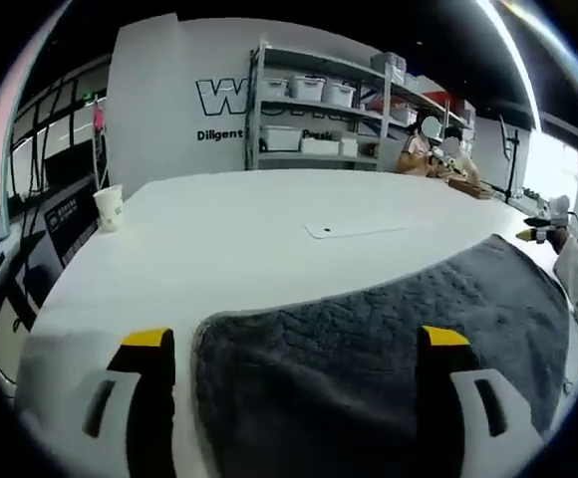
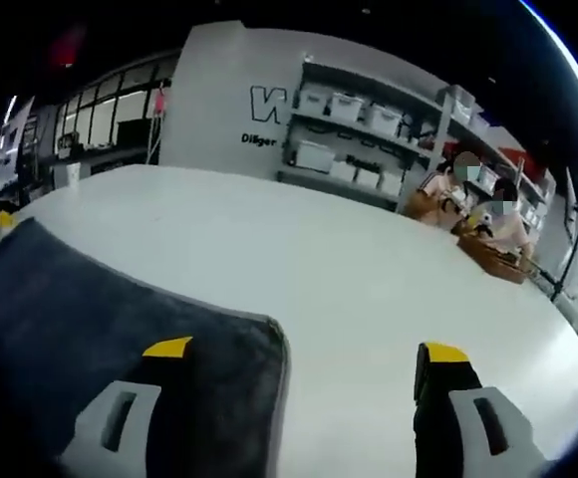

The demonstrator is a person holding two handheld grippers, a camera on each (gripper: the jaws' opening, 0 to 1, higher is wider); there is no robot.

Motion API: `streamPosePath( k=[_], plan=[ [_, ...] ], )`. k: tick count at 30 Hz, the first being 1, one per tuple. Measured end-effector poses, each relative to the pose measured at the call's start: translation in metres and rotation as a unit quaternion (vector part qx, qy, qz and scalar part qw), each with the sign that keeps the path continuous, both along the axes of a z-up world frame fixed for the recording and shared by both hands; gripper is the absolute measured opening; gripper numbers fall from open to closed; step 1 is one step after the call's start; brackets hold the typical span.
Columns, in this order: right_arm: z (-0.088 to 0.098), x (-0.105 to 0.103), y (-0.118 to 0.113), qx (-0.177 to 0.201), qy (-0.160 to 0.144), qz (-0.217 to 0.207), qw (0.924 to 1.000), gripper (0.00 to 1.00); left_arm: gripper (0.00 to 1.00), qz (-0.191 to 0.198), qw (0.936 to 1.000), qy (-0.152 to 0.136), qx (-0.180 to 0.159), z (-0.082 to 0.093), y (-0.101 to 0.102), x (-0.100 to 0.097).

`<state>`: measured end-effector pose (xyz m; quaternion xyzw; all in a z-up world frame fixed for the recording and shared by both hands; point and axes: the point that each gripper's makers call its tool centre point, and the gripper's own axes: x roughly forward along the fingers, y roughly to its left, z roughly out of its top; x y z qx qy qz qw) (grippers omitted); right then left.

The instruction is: Open the folded towel by lifting each exposed corner and separating the folded layers until the towel lies flat within the target outline without major curled edges

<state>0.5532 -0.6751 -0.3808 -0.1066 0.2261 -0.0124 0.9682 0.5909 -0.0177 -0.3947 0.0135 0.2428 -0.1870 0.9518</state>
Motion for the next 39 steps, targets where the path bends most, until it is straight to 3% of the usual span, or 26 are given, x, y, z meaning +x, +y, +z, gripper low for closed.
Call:
streamPosePath(
  k=[3,8,15,17,19,22,27,29,34,39],
  plan=[
    [-0.001,-0.008,0.005,0.005,0.0,0.006,1.0,0.86,0.99,0.001,0.9999,-0.005,-0.012,0.002,-0.004,-0.008],
    [-0.004,-0.019,0.024,0.026,0.002,0.032,0.9992,0.85,0.99,-0.002,1.0,0.001,0.004,0.0,-0.011,-0.026],
    [-0.008,-0.029,0.049,0.046,-0.003,0.07,0.9965,0.84,0.99,-0.025,0.9995,-0.015,0.014,0.005,-0.036,-0.045],
    [-0.011,-0.032,0.051,0.044,-0.006,0.07,0.9965,0.82,0.99,-0.024,0.9991,-0.034,0.008,0.008,-0.048,-0.049],
    [-0.013,-0.035,0.046,0.036,-0.002,0.069,0.9969,0.78,0.99,-0.05,0.9984,-0.021,0.017,0.001,-0.063,-0.059],
    [-0.012,-0.036,0.041,0.036,-0.005,0.069,0.9969,0.69,0.99,-0.062,0.9976,-0.025,0.02,-0.004,-0.078,-0.064],
    [-0.008,-0.035,0.026,0.056,-0.031,0.058,0.9963,0.48,0.98,-0.074,0.9967,-0.007,0.031,-0.016,-0.087,-0.071],
    [-0.012,-0.036,0.018,0.053,-0.031,0.049,0.9969,0.38,0.98,-0.069,0.997,-0.013,0.032,-0.016,-0.086,-0.069],
    [-0.024,-0.035,0.003,0.029,-0.011,0.029,0.9991,0.28,0.98,-0.069,0.9956,0.0,0.063,-0.029,-0.084,-0.07],
    [-0.032,-0.032,0.004,0.022,0.0,0.034,0.9992,0.22,0.98,-0.076,0.9951,0.009,0.062,-0.035,-0.088,-0.072]
  ],
)
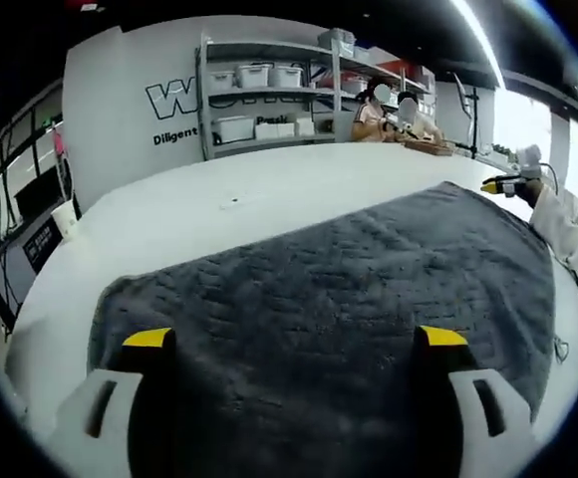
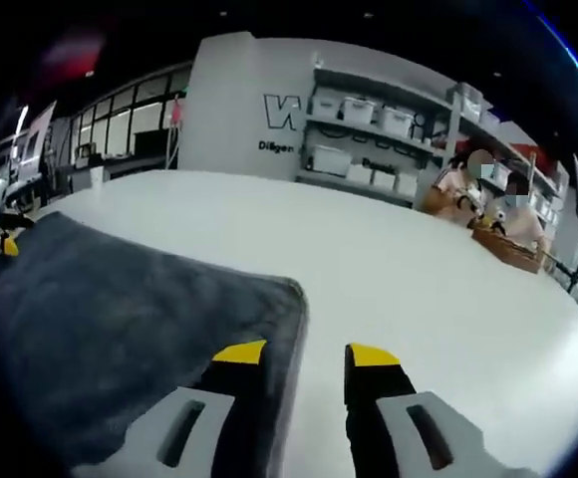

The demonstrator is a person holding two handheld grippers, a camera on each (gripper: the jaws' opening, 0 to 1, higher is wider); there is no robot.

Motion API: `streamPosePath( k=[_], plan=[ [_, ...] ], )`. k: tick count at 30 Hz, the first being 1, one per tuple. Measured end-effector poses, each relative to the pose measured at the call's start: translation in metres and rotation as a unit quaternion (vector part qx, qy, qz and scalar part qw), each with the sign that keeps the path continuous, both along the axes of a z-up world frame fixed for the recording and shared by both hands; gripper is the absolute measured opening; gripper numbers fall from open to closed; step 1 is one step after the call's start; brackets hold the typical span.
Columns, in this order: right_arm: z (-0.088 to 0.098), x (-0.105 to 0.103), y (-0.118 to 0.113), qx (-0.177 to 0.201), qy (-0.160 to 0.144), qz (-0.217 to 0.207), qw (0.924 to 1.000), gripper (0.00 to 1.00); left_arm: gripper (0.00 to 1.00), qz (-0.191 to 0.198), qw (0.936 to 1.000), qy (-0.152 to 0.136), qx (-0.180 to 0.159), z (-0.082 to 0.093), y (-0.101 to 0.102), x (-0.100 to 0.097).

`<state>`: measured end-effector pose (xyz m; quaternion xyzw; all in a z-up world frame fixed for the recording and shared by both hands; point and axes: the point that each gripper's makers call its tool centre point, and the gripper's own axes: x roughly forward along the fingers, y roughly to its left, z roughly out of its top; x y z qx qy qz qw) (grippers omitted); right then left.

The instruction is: Open the folded towel by lifting each exposed corner and separating the folded layers until the towel lies flat within the target outline without major curled edges

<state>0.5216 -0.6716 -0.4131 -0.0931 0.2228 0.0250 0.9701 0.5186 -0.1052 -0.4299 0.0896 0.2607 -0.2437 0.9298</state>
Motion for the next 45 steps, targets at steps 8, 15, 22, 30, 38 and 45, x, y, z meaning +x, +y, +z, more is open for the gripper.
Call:
streamPosePath(
  k=[8,15,22,30,38,45],
  plan=[
    [-0.018,0.001,-0.011,-0.063,0.04,-0.01,0.9972,0.21,0.98,0.009,0.9997,0.011,0.02,-0.011,0.007,-0.004],
    [-0.022,-0.001,-0.014,-0.078,0.05,-0.005,0.9957,0.2,0.97,0.012,0.9998,0.012,0.012,-0.012,0.008,-0.005],
    [-0.023,-0.002,-0.012,-0.097,0.056,0.003,0.9937,0.18,0.96,0.016,0.9998,0.012,-0.003,-0.015,0.008,-0.006],
    [-0.022,-0.003,-0.022,-0.119,0.058,-0.012,0.9911,0.19,0.95,0.016,0.9998,0.011,-0.007,-0.015,0.009,-0.007],
    [-0.021,-0.003,-0.024,-0.121,0.058,-0.019,0.9908,0.2,0.95,0.016,0.9998,0.01,-0.008,-0.014,0.009,-0.006],
    [-0.015,-0.007,-0.026,-0.132,0.062,-0.038,0.9885,0.29,0.95,0.017,0.9998,0.009,-0.007,-0.014,0.009,-0.006]
  ],
)
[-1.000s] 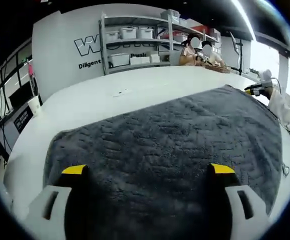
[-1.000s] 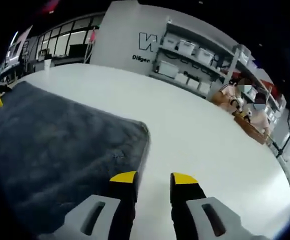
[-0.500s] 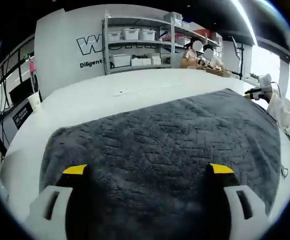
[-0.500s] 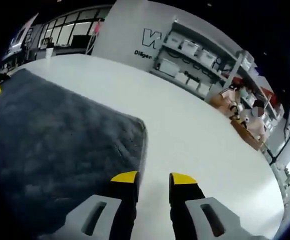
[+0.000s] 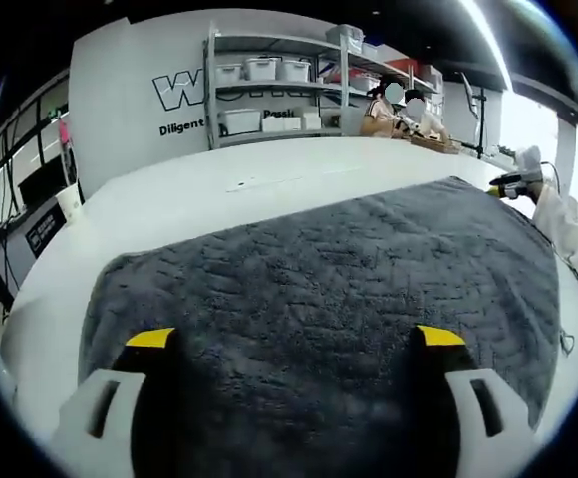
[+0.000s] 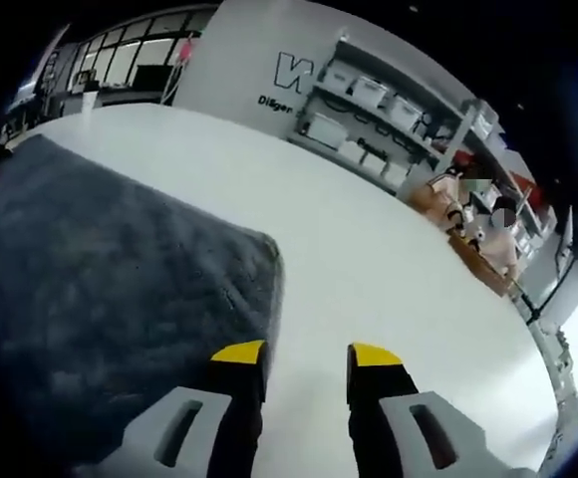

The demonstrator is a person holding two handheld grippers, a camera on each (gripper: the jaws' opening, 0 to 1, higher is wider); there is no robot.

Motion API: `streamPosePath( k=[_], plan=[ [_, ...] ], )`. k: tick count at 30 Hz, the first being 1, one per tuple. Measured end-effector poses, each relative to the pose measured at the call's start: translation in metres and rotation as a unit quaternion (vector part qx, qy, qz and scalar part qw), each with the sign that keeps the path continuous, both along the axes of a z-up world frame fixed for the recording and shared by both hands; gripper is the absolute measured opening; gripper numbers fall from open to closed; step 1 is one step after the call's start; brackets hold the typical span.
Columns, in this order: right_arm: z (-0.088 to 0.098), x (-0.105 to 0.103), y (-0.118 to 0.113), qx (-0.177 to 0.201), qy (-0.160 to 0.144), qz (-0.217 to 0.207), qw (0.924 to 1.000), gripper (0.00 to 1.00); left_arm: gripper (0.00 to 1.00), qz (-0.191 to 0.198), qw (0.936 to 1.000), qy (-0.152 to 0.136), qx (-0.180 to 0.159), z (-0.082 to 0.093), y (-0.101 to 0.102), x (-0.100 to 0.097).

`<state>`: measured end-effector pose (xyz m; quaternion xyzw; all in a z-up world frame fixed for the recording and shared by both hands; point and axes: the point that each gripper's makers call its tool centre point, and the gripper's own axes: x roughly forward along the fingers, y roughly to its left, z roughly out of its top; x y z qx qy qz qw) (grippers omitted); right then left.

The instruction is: Open the folded towel by lifting each exposed corner and separating the folded layers until the towel lies flat within the target outline without major curled edges

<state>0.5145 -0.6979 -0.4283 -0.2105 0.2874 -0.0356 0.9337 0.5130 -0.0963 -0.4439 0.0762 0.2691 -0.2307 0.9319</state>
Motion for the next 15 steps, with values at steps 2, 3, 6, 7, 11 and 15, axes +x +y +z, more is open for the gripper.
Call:
streamPosePath(
  k=[2,3,6,7,11,15],
  plan=[
    [0.004,-0.001,0.0,-0.001,-0.002,-0.003,1.0,0.31,0.95,0.0,1.0,0.0,0.0,0.0,0.0,0.0],
    [0.007,-0.002,-0.001,0.001,-0.007,-0.005,1.0,0.32,0.95,-0.001,1.0,-0.002,0.001,0.0,0.0,0.0],
    [0.019,-0.005,0.006,0.022,-0.031,-0.001,0.9993,0.32,0.95,-0.006,1.0,-0.005,0.004,0.001,-0.002,-0.001],
    [0.022,-0.007,0.008,0.027,-0.036,0.005,0.999,0.31,0.94,-0.01,0.9999,-0.008,0.006,0.002,-0.003,-0.001],
    [0.032,-0.016,0.022,0.075,-0.055,0.034,0.9951,0.32,0.97,-0.034,0.9991,-0.023,-0.015,0.015,-0.013,-0.005],
    [0.036,-0.032,0.024,0.095,-0.059,0.053,0.9923,0.32,0.97,-0.041,0.9972,-0.039,-0.049,0.031,-0.02,-0.012]
  ],
)
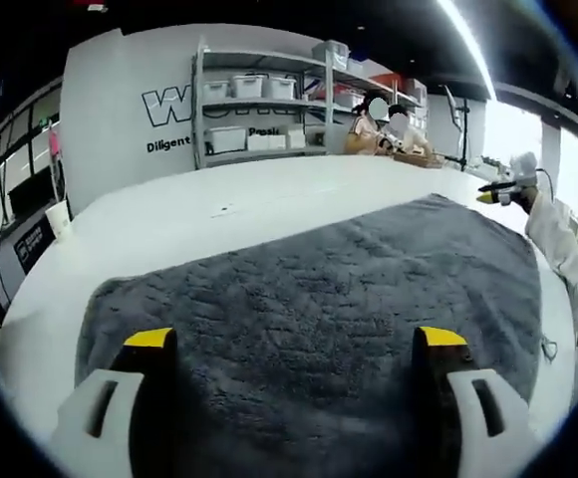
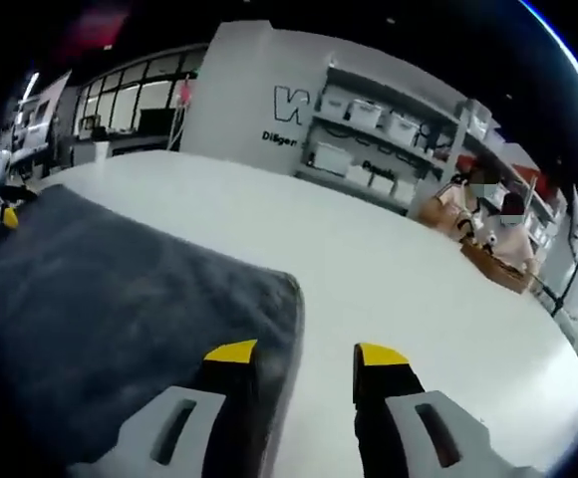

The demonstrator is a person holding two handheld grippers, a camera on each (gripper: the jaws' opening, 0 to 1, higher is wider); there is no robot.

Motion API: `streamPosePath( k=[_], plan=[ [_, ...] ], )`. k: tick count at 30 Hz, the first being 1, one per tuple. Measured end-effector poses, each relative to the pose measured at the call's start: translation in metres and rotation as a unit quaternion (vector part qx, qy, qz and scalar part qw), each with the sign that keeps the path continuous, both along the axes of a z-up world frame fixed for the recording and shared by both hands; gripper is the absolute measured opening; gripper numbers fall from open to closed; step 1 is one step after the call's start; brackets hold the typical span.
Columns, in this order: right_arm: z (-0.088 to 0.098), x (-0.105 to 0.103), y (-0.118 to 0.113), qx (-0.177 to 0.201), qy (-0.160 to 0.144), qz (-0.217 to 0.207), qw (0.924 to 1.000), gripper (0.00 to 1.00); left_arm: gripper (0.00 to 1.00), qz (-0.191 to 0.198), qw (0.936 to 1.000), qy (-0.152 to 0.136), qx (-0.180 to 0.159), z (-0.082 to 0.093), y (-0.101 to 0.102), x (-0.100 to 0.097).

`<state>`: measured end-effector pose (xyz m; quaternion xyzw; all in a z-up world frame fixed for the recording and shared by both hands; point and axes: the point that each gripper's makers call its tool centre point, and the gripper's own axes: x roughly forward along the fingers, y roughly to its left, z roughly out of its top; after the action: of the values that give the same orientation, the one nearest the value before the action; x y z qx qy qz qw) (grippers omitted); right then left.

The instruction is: Open the folded towel by lifting each exposed corner and separating the folded layers until the towel lies flat within the target outline without major curled edges

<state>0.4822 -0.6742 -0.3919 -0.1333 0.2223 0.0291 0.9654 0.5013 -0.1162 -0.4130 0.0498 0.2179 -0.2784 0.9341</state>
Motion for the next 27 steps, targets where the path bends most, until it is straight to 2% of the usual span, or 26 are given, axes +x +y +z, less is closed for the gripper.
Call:
streamPosePath(
  k=[3,6,10,18,23,27],
  plan=[
    [0.005,-0.016,0.001,0.013,-0.004,0.011,0.9998,0.32,0.95,0.003,0.9999,-0.003,-0.01,0.009,-0.003,-0.01],
    [0.012,-0.029,0.006,0.013,-0.013,0.018,0.9997,0.29,0.94,0.003,0.9997,-0.014,-0.022,0.018,-0.008,-0.022],
    [0.018,-0.043,0.01,0.007,-0.019,0.025,0.9995,0.26,0.93,0.002,0.9995,-0.017,-0.026,0.022,-0.014,-0.036],
    [-0.001,-0.071,0.016,0.008,0.019,0.024,0.9995,0.21,0.94,0.018,0.9995,-0.022,-0.015,0.019,-0.011,-0.058],
    [-0.017,-0.074,0.017,0.022,0.04,0.025,0.9987,0.17,0.99,0.013,0.9994,-0.027,-0.017,0.011,-0.016,-0.071],
    [-0.032,-0.075,0.015,0.035,0.054,0.015,0.9978,0.16,0.99,0.007,0.9989,-0.027,-0.037,0.004,-0.022,-0.078]
  ],
)
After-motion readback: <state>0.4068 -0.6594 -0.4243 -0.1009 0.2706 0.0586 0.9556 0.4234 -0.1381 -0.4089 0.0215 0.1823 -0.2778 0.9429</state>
